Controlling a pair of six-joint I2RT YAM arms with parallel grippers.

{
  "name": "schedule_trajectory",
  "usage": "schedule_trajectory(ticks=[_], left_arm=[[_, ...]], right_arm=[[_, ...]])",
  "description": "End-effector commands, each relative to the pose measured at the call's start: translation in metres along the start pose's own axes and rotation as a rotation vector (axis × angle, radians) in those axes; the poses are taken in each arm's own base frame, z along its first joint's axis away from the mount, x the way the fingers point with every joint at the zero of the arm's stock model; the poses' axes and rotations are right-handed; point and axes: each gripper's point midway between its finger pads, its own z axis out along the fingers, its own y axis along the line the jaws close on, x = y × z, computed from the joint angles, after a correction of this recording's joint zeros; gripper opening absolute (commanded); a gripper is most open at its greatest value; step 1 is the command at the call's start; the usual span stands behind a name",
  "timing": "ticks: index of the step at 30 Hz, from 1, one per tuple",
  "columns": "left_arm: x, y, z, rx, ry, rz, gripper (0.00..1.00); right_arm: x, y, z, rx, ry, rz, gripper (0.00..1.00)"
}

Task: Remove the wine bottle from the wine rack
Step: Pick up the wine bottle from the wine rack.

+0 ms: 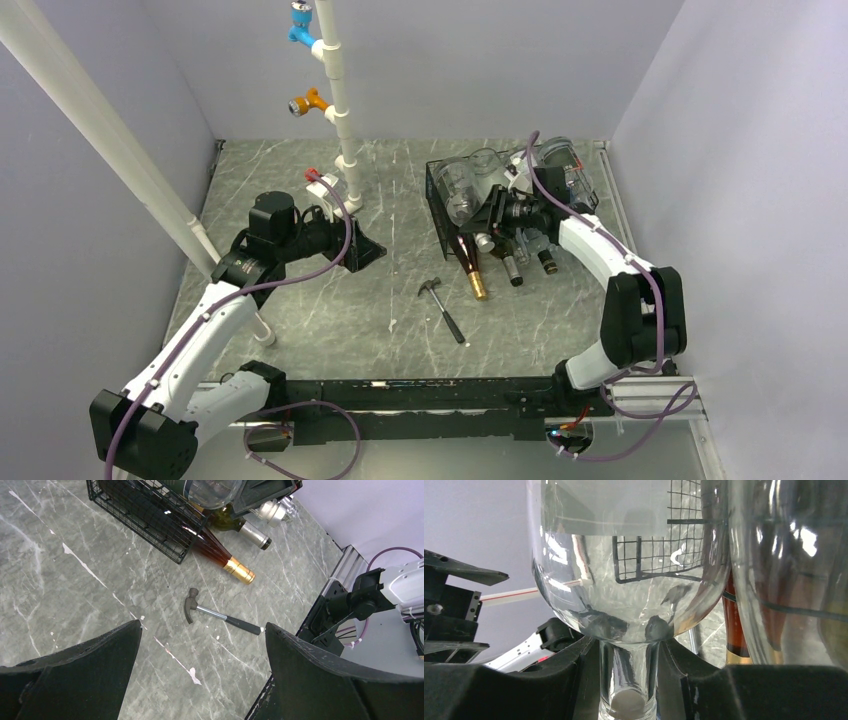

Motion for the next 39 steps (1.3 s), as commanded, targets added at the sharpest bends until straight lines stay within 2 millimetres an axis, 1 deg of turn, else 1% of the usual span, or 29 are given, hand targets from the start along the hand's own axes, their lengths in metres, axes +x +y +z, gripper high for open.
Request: schedule_trajectory(ticks=[1,10,12,20,31,39], left_arm=[[-0.025,-0.012,-0.004,0.038,-0.064,0.072,0.99],[-0.025,-0.015,-0.005,0.05,-0.069,0.076,0.99],[-0.026,-0.015,-0.005,0.051,-0.07,0.077,0.99],[-0.025,-0.016,-0.005,0.055,-0.07,0.079,0.99],[-0.025,-0.016,-0.005,0.058,-0.068,0.079,0.99],[-0.025,-0.017,-0.005,0.06,-0.071,0.079,0.99]], right_arm=[[-0.03,0.043,-0.024,-0.145,-0.113,-0.144,0.0],[-0.031,0.071,-0.037,-0.268,-0.117,-0.152,0.0],[-0.03,0.07,-0.037,-0.273,-0.108,-0.135,0.0],[-0.035,0.086,-0.044,-0.347,-0.109,-0.137,0.0],[-0.037,0.098,-0.055,-0.399,-0.108,-0.105,0.0],[-0.037,0.101,-0.059,-0.419,-0.105,-0.077,0.0]])
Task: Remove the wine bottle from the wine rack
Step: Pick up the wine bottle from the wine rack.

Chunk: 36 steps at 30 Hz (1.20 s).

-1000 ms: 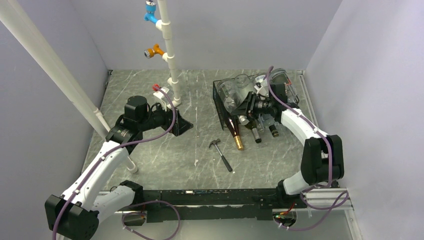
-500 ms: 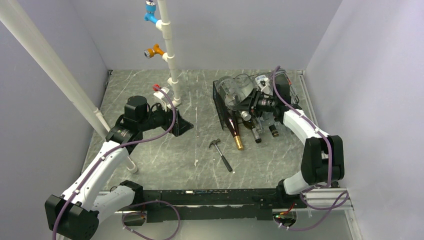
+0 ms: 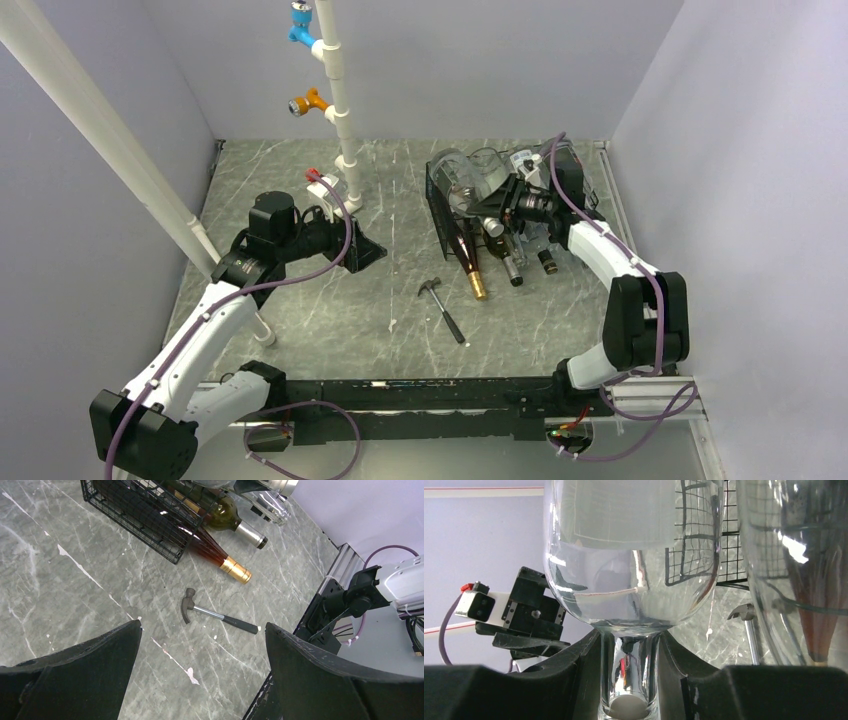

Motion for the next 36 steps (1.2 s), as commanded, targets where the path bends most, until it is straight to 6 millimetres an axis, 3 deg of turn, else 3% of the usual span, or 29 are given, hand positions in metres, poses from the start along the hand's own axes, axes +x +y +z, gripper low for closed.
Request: schedule_trajectory(ticks=[1,19,36], left_arm=[[-0.025,-0.014,-0.005,0.043,-0.069,0.077,0.99],[-0.023,-0.012,-0.003,0.042,-0.068,0.075,0.99],[-0.024,-0.009,-0.003,0.028,-0.072,0.077,0.99]], right_arm=[[0.002,0.077,-0.023,-0.226,-0.002,-0.29,0.0],[0.006,0.105,-0.03,-0.302,0.014,-0.294,0.0],[0.029,0.119,-0.015,-0.335,0.109,-0.293,0.0]])
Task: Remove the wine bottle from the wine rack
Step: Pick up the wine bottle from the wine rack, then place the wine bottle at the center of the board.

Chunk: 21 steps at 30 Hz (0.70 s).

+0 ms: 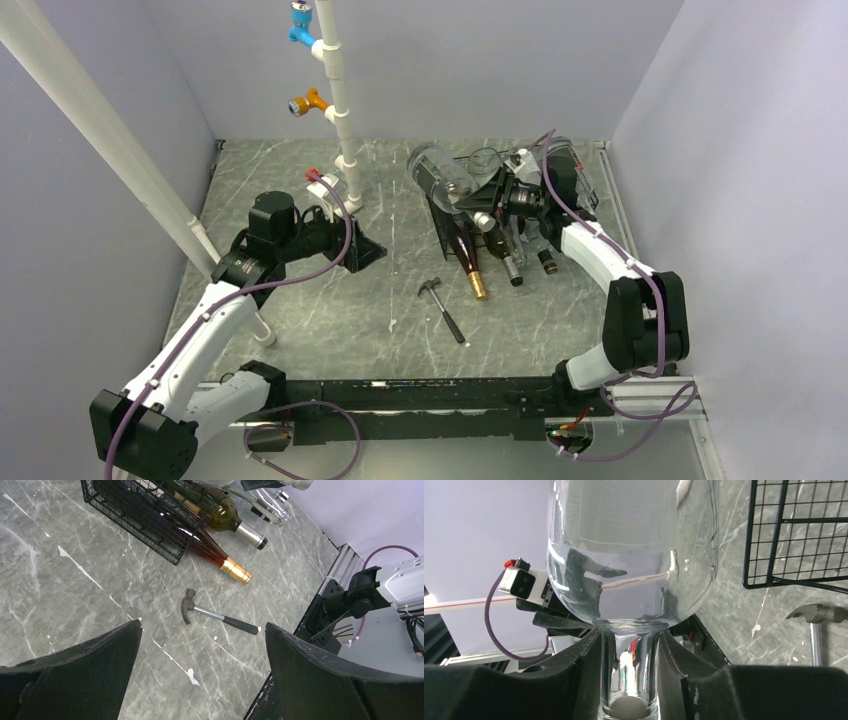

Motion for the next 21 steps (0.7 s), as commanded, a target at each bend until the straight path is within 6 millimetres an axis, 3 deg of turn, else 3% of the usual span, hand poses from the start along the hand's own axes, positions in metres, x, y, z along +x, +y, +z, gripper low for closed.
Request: schedule_trajectory(ticks=[1,7,13,21], left_arm=[[-0.024,-0.009,-0.003,0.021,-0.074,0.079,0.99],[-0.025,-0.004,-0.005,-0.008,-0.09,0.092,0.99],[-0.021,0.001,-0.001,-0.029,-0.067,0.083,0.86],[0.009,-0.007,0.013,-0.052,0.019,-0.025,0.71]], right_arm=[[0.019,0.075,-0.008,-0.185,0.064,-0.34,0.0],[0.032,0.074,0.001,-0.182,0.114,-0.34,0.0],[0.047,0.073,0.011,-0.17,0.165,-0.357,0.0],[0.066,0.062,0.018,-0.121,0.222,-0.391,0.0]])
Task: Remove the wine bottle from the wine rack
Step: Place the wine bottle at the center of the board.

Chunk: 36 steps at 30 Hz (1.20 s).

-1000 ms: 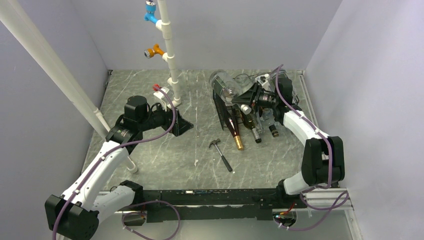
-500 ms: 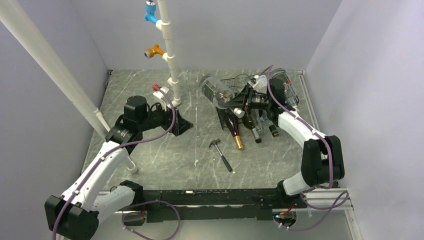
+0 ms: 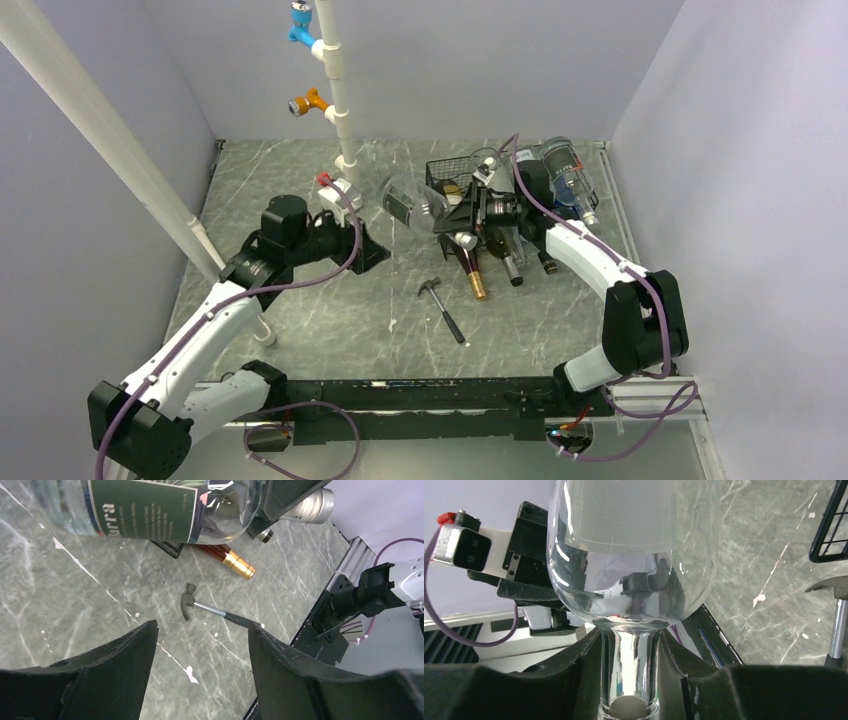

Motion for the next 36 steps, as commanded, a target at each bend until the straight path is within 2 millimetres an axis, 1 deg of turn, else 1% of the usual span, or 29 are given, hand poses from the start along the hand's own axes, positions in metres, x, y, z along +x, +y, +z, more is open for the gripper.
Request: schedule_trajectory(ticks=[1,3,7,12,18,24,29,36], left_arm=[[0.005,-0.005,0.006,-0.023,0.004,-0.072,0.68],[0.015,-0.006,0.008,-0.034,0.014,-0.123,0.61],[0.031,-0.006,0.01,-0.065,0.024,-0.193,0.5],[0.05,-0.006,0.015,-0.087,0.046,-0.253,0.43],[0.067,-0.005,0.021,-0.094,0.05,-0.287,0.4],[0.087,-0.008,0.027,-0.084,0.077,-0.327,0.39],[0.107,-0.01,0.03,-0.073,0.112,-0.358,0.39],[0.13,-0.017,0.03,-0.038,0.152,-0.404,0.4]], right_arm=[[0.009,0.063,-0.008,-0.125,0.032,-0.342,0.0],[0.015,0.06,-0.004,-0.11,0.056,-0.339,0.0],[0.028,0.052,0.002,-0.078,0.101,-0.355,0.0],[0.048,0.043,0.011,-0.042,0.155,-0.392,0.0],[0.064,0.026,0.017,0.029,0.215,-0.429,0.0],[0.081,0.002,0.022,0.124,0.291,-0.466,0.0],[0.086,-0.011,0.024,0.215,0.333,-0.524,0.0],[0.094,-0.029,0.024,0.326,0.404,-0.597,0.0]])
